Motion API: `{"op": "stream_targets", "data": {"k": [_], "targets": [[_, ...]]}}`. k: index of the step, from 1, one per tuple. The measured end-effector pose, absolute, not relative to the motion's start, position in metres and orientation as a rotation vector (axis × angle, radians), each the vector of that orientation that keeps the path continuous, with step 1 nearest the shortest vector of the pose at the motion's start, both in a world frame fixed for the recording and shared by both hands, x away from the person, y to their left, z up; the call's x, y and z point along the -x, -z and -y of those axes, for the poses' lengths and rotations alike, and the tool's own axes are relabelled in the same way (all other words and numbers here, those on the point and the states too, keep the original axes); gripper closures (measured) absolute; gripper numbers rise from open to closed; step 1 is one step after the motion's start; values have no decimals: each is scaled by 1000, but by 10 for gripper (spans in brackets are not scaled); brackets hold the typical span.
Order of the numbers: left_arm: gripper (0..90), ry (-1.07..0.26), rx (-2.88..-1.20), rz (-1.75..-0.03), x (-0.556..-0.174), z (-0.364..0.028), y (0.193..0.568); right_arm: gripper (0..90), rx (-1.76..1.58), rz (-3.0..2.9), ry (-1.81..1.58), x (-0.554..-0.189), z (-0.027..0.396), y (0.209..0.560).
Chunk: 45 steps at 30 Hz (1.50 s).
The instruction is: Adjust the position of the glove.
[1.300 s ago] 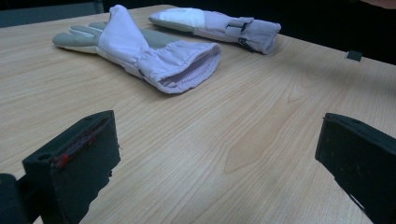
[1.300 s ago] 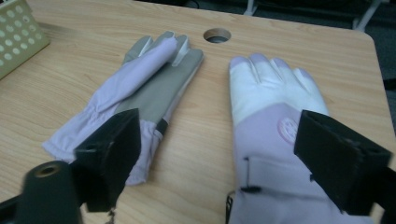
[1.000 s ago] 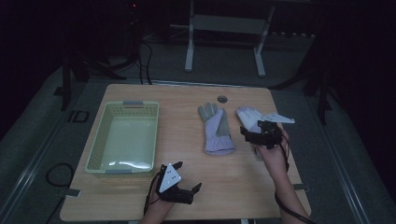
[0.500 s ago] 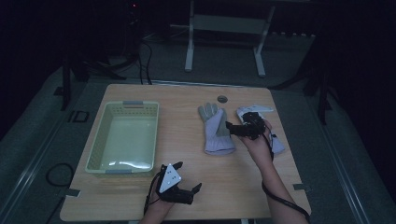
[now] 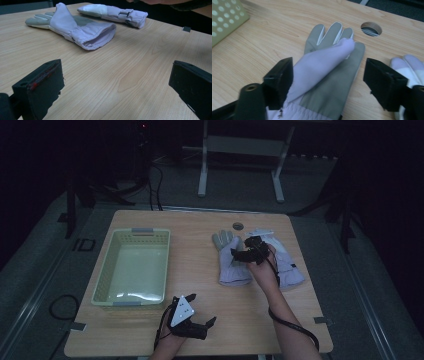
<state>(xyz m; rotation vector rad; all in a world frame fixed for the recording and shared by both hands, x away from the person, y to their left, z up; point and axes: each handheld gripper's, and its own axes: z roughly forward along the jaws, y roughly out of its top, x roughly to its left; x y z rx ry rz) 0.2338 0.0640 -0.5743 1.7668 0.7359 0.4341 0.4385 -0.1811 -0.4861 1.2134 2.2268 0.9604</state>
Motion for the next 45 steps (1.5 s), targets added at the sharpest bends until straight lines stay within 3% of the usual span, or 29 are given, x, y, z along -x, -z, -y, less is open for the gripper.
{"op": "stream_targets", "data": {"k": [19,23,28,31,38,45], "targets": [[0,-422,-1766,-737,-234,-64,574,315,-1340,-2281,-824,-469,174,536],[0,-422,-1766,-738,-234,-65,574,388,-1380,-2296,-839,-470,174,542],[0,-420,-1765,-740,-234,-65,574,654,-1408,-2320,-900,-469,175,543],[0,-418,-1765,-742,-235,-65,574,751,-1372,-2298,-897,-465,172,544],[0,-411,-1760,-746,-235,-65,574,799,-1418,-2255,-920,-457,169,534],[0,-417,-1763,-744,-235,-65,574,812,-1471,-2199,-1057,-433,170,493]]}}
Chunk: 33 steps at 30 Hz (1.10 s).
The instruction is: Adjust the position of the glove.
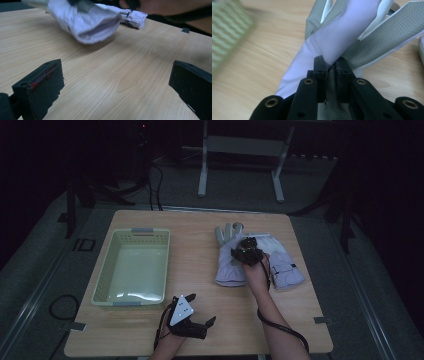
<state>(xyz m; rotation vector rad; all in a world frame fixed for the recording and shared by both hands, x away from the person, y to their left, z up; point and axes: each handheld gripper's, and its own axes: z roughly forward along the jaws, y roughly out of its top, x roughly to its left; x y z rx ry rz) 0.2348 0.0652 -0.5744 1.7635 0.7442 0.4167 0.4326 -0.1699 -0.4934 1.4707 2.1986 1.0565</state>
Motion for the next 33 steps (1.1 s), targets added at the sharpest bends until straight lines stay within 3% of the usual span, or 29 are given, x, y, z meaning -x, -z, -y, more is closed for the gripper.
{"op": "stream_targets", "data": {"k": [8,15,25,33], "targets": [[0,-415,-1764,-743,-235,-65,574,812,-1422,-2130,-1148,-392,161,466],[0,-430,-1767,-739,-233,-65,574,810,-1401,-2103,-1159,-366,152,478],[0,-428,-1763,-735,-233,-65,574,808,-1442,-2183,-1089,-370,138,521],[0,-428,-1764,-735,-233,-65,574,800,-1452,-2201,-1024,-381,133,535]]}}
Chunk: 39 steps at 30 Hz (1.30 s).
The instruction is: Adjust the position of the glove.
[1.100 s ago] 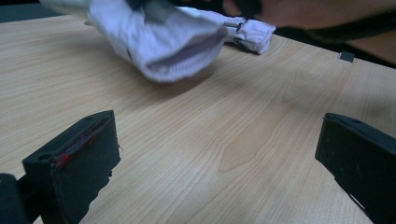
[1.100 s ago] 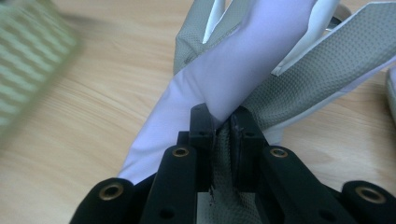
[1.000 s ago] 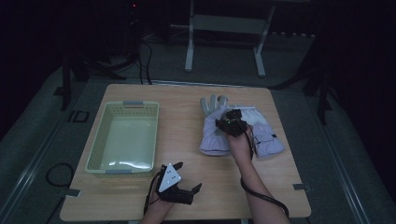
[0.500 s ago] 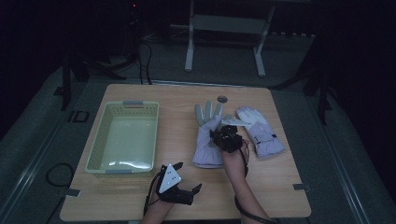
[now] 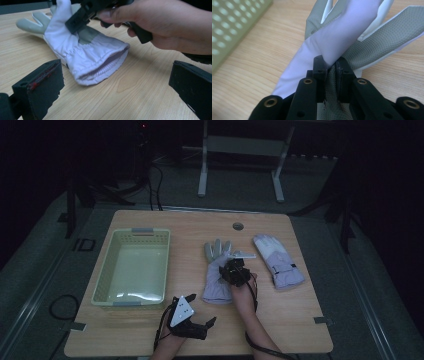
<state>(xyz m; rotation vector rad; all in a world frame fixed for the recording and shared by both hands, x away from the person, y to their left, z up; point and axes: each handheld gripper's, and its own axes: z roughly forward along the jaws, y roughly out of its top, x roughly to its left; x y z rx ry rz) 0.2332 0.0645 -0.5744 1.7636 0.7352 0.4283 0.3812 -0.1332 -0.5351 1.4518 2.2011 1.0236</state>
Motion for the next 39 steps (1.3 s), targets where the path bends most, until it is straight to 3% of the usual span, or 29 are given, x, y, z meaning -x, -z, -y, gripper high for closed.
{"op": "stream_targets", "data": {"k": [14,25,39], "targets": [[0,-424,-1763,-735,-234,-65,574,765,-1444,-2200,-1019,-399,144,549],[0,-419,-1763,-737,-234,-65,574,534,-1385,-2214,-1033,-396,149,539],[0,-415,-1761,-742,-234,-65,574,450,-1258,-2193,-1022,-393,200,496]]}}
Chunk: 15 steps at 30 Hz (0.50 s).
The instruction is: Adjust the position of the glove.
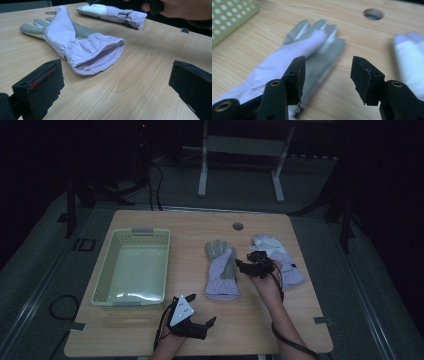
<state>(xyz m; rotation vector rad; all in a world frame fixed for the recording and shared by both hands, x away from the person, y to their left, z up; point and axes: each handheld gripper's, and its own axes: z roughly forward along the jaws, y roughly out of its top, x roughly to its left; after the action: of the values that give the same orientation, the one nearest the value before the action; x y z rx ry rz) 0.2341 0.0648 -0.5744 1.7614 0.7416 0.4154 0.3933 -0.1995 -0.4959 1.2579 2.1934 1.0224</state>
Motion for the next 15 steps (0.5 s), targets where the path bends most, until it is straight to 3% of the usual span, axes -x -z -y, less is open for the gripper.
{"op": "stream_targets", "data": {"k": [15], "targets": [[0,-414,-1758,-751,-234,-65,574,451,-1321,-2069,-961,-412,313,473]]}}
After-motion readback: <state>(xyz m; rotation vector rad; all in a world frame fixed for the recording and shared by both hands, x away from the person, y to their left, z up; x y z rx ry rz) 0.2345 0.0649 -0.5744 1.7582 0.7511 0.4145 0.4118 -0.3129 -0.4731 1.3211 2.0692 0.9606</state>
